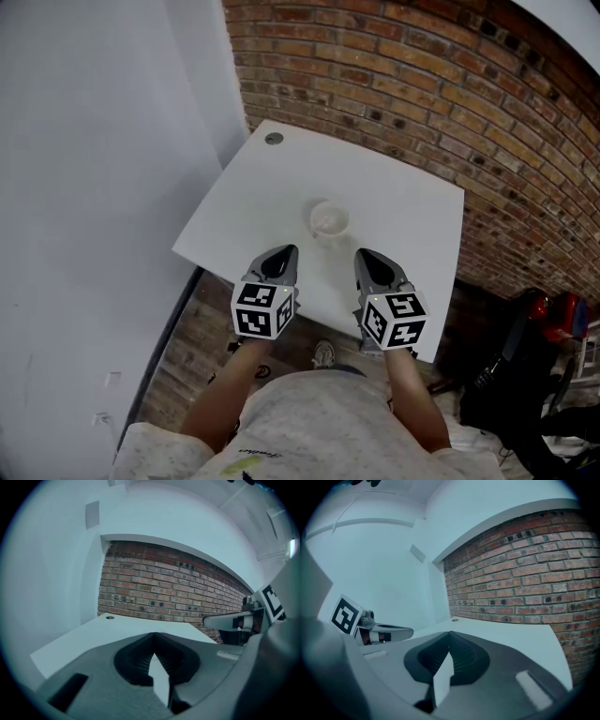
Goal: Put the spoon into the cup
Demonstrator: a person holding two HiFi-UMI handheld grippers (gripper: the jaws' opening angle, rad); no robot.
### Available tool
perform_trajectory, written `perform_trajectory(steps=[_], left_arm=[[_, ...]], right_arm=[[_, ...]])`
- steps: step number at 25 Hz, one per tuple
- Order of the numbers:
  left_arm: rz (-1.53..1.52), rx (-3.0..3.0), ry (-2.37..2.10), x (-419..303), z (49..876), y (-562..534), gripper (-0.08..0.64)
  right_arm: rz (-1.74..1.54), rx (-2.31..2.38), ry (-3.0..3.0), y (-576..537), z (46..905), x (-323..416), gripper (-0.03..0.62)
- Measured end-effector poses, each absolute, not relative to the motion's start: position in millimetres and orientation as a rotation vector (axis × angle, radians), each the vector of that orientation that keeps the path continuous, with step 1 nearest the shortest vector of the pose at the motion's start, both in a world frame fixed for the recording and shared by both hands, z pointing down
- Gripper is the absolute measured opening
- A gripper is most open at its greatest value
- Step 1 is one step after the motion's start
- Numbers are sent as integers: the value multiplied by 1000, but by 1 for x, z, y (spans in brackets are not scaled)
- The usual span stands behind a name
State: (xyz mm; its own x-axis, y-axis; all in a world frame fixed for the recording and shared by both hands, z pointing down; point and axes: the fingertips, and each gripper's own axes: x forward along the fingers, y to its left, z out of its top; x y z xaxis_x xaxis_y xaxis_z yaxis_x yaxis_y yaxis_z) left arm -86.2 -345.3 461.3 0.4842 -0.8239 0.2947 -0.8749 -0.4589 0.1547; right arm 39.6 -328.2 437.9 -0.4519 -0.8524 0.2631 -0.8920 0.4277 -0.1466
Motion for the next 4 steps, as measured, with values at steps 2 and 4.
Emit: perform_trajectory(steps=[2, 4], left_arm=[[257, 2449, -1442, -86, 462, -345, -6], [257, 2448, -1443, -86, 462, -345, -6]], right_arm=[[400, 1556, -2524, -328, 439, 40, 8], [401, 1556, -2523, -328, 439, 40, 8]])
